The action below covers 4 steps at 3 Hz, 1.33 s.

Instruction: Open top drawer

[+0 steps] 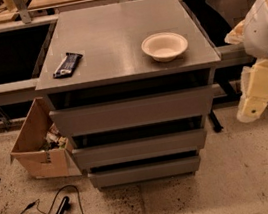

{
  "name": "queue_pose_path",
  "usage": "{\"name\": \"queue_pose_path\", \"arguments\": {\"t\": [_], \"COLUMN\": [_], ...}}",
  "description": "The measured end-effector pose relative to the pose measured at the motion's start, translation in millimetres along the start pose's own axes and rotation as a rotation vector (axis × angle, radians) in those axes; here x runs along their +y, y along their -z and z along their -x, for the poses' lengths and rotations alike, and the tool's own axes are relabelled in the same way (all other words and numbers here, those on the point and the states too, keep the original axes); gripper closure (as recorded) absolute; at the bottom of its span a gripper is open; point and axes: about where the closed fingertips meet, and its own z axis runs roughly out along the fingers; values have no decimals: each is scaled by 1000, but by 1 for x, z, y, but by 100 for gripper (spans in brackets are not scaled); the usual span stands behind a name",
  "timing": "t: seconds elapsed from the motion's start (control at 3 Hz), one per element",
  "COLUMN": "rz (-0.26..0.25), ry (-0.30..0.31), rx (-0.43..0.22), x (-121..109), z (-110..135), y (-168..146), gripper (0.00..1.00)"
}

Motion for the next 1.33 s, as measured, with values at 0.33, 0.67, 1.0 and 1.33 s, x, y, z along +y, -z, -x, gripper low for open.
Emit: {"name": "queue_pose_path", "arguments": {"t": [0.33, 0.67, 1.0, 1.33], "rz": [23, 33, 50, 52], "ry": [52, 107, 158, 194], "rx": [-20, 25, 98, 163], "x": [6, 6, 1, -19], "z": [16, 30, 31, 21], "y": [-69, -145, -214, -257], "gripper": [0, 0, 0, 0]}}
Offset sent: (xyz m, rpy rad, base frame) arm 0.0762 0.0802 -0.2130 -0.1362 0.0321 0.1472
